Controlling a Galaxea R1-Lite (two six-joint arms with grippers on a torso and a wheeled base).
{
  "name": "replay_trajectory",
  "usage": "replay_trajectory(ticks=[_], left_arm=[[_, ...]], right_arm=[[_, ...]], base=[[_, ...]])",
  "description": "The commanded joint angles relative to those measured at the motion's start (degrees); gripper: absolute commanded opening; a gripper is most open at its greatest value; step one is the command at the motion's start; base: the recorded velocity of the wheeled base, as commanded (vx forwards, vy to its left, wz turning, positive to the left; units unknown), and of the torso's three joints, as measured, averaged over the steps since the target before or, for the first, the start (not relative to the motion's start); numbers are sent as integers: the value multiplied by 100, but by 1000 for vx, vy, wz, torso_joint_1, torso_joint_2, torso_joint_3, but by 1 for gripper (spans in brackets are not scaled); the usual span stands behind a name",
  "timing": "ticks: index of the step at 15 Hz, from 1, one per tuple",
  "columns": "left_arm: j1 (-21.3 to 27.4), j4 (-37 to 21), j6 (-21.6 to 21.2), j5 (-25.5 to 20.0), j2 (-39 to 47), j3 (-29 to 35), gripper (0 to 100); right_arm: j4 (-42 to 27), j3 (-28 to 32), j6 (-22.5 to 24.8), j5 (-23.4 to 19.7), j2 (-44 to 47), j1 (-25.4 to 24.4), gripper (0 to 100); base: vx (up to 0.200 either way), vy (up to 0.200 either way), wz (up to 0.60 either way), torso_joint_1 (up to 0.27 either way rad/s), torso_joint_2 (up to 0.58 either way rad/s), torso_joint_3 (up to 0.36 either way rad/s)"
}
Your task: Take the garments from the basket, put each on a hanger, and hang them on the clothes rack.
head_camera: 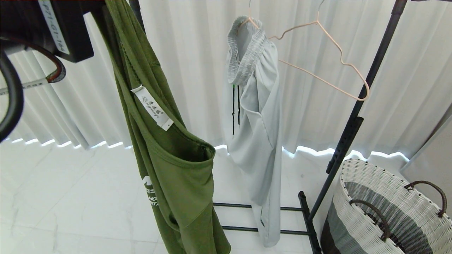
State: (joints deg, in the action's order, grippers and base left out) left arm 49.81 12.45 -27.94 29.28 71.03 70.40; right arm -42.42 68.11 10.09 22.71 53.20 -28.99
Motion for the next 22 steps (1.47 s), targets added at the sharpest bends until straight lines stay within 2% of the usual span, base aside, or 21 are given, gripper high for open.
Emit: replay_trajectory(ticks=[1, 13, 15, 17, 21, 22], left_arm=[[2, 3, -1, -1, -81, -97, 0], [-121, 3, -27, -37, -362, -615, 0], [-121, 3, -27, -37, -494, -817, 0], [-156, 3, -62, -37, -635, -1011, 0], [-191, 3, -54, -28, -714, -1090, 0], [-200, 3, -45, -28, -714, -1099, 0]], right_arm=[[-3, 1, 1, -4, 15, -1, 100], [6, -87, 10, -100, 24, -1, 100], [129, -87, -7, -540, 24, 7, 100], [542, -78, 1, -997, 103, 16, 100], [1166, -70, 1, -2192, 314, 315, 100], [1219, -61, 10, -2254, 375, 412, 100]], base=[[0, 0, 0, 178, -456, -290], [0, 0, 0, 181, -421, -251], [0, 0, 0, 21, -35, -23], [0, 0, 0, 0, 0, 0], [0, 0, 0, 0, 0, 0], [0, 0, 0, 0, 0, 0]])
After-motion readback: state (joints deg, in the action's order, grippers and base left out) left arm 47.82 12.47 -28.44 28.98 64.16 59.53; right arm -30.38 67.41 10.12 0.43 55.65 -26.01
